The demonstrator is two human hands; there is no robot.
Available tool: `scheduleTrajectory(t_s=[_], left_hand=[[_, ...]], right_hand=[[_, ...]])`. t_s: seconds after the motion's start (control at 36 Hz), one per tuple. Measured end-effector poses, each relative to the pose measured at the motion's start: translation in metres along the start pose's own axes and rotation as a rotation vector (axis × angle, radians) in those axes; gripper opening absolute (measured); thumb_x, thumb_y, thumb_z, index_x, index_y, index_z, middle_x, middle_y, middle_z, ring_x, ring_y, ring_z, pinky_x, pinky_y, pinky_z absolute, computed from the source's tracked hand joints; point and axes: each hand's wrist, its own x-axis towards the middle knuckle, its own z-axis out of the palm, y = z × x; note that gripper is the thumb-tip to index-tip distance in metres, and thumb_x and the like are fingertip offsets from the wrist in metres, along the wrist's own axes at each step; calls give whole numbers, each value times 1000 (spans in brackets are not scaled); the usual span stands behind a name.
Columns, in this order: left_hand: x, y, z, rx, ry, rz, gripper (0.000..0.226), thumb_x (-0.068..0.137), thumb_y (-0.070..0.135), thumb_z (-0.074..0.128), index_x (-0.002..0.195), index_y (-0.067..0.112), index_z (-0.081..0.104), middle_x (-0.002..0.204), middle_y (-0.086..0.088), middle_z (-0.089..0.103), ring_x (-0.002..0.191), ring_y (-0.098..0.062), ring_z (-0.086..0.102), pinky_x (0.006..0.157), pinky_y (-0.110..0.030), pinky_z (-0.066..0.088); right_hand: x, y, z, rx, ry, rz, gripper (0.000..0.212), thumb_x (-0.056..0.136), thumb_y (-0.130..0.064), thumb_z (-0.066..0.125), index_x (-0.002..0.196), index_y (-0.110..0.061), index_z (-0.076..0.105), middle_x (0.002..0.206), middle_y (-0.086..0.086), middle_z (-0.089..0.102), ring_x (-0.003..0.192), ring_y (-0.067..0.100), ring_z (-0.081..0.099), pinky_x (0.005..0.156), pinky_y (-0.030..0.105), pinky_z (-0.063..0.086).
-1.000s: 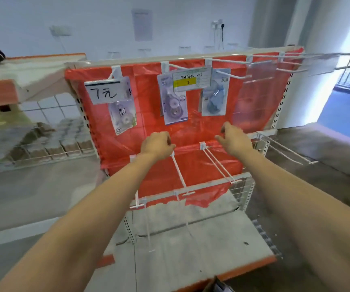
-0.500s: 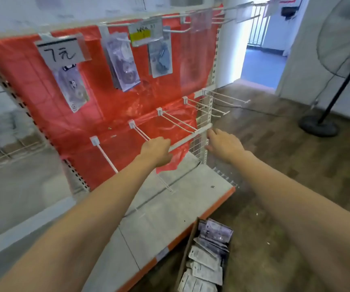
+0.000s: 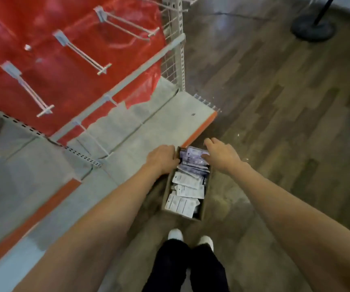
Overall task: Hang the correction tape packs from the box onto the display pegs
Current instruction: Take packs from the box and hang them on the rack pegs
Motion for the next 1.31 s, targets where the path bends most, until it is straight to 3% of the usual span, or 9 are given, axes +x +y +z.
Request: scheduleTrajectory(t_s=[0.22,0.42,0.64,0.83,0.97,1.06,1.17,1.22,1.31], left_hand=[[9,-22,137,-20,-219,-23,25,90,33,52,98,10,59,110,-11,62,103,-29,58,77,-36,48],[50,-46,243,-45,-210,-38,35,93,30,54,122,12,54,123,-10,54,110,-27,55,84,-37,47],[125,-81,345,-86,-104,-24,32,92,25,56,120,11,56,124,-10,58,113,-29,55,88,-39,46],[204,-104,407,-110,51,-27,35,94,27,54,125,10,51,124,-11,54,109,-28,55,78,-34,44],[244,-116,439,-160,79,-78,27,97,33,50,91,8,59,95,-12,67,79,-23,62,68,-31,47],[261,-119,461,-400,100,-147,30,96,38,52,96,10,63,88,-8,69,74,-21,67,75,-35,57],[269,-112,473,-965,157,-342,34,94,38,57,93,4,61,72,-8,67,57,-17,65,64,-31,58],[269,-109,471,-1193,117,-424,35,92,37,61,94,2,58,77,-11,67,59,-19,67,57,-30,57],[267,-105,465,-1322,82,-449,37,89,27,64,111,-1,57,85,-13,66,63,-21,66,50,-28,53]], right_hand=[[-19,25,147,171,-219,130,42,98,-29,48,135,-9,39,136,12,45,122,32,49,93,41,40],[-7,35,257,200,-236,171,36,101,-29,43,131,-9,39,130,11,47,114,32,52,86,39,42],[54,44,378,281,-149,157,39,100,-29,46,134,-10,40,133,10,47,116,29,52,92,41,46],[125,70,437,329,0,184,42,99,-30,49,135,-9,42,134,11,47,116,28,53,94,41,45],[165,81,460,273,67,149,44,98,-30,51,137,-9,41,139,11,43,120,29,50,96,42,44],[184,84,458,239,79,132,44,97,-29,54,135,-11,43,139,11,41,121,31,48,96,40,43],[189,91,449,244,143,173,39,95,-25,54,131,-12,45,133,11,46,117,29,50,95,41,44],[184,90,449,236,132,176,40,96,-24,54,132,-11,45,134,12,45,117,30,50,96,41,44],[175,87,453,209,84,150,42,96,-27,55,133,-12,44,136,11,43,118,30,50,97,43,45]])
